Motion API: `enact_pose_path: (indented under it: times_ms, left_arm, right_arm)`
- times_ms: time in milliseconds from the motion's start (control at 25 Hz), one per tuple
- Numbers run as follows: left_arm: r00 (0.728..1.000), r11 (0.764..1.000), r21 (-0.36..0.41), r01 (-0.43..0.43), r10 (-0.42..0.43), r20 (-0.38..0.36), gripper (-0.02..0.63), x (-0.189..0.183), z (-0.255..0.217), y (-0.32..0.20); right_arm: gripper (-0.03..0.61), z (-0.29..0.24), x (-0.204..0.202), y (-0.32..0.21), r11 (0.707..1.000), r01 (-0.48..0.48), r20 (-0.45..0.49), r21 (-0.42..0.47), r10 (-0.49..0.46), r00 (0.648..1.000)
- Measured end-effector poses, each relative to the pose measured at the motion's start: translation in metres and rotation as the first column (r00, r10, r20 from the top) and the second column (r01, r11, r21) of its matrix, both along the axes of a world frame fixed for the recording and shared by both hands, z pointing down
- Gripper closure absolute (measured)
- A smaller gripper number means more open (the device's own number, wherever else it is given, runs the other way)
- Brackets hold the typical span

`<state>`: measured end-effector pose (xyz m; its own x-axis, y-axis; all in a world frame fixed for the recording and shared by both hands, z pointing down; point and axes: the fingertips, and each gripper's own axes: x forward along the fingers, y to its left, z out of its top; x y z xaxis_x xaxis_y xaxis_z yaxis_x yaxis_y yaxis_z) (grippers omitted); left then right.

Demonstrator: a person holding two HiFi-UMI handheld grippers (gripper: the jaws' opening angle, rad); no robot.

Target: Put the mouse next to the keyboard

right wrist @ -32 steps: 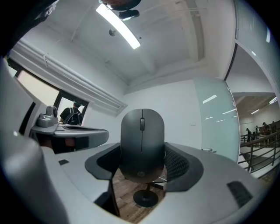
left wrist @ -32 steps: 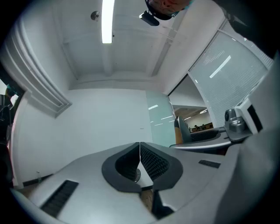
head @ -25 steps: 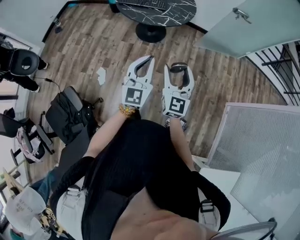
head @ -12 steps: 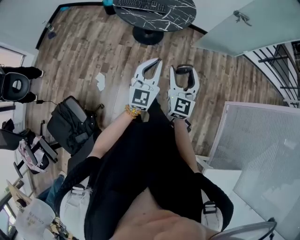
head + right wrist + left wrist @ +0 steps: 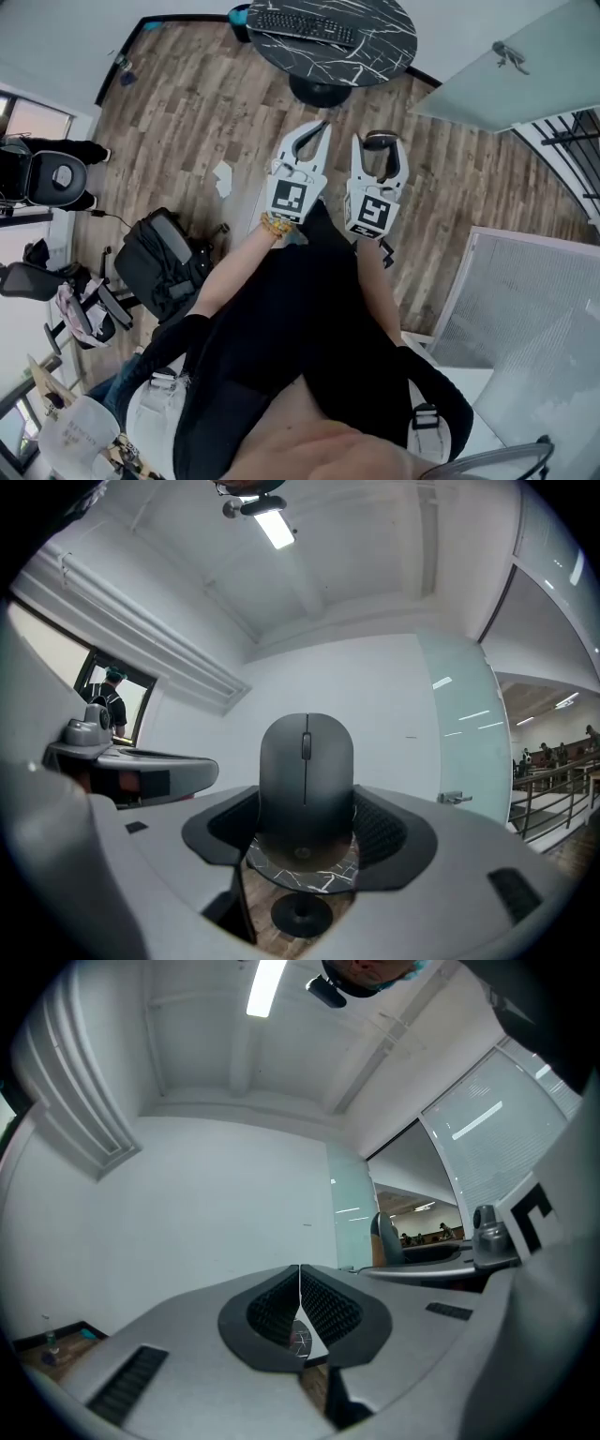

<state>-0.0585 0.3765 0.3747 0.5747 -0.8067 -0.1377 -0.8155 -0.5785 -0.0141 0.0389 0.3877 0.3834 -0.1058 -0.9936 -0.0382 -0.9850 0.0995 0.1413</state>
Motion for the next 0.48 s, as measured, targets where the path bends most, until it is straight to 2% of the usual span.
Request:
enact_pose_path:
  times_ms: [160,480]
  left_arm:
    - [1.000,1.000,0.018,0.005,-0.006,0.025,0.597,0.008,-0.003,-0.041]
    - [0.999,0.999,0.024,0.039,-0.039,0.020,0.597,0.036,-0.007,-0.126]
  right_arm:
    - [0.291,-0.001,0.010,-0.037,1.000,-0.003,0.019,0.015,0.002,1.000]
    - [0.291,-0.008,0.040,-0.118,0.999,0.023,0.008,0.034,-0.023,1.000]
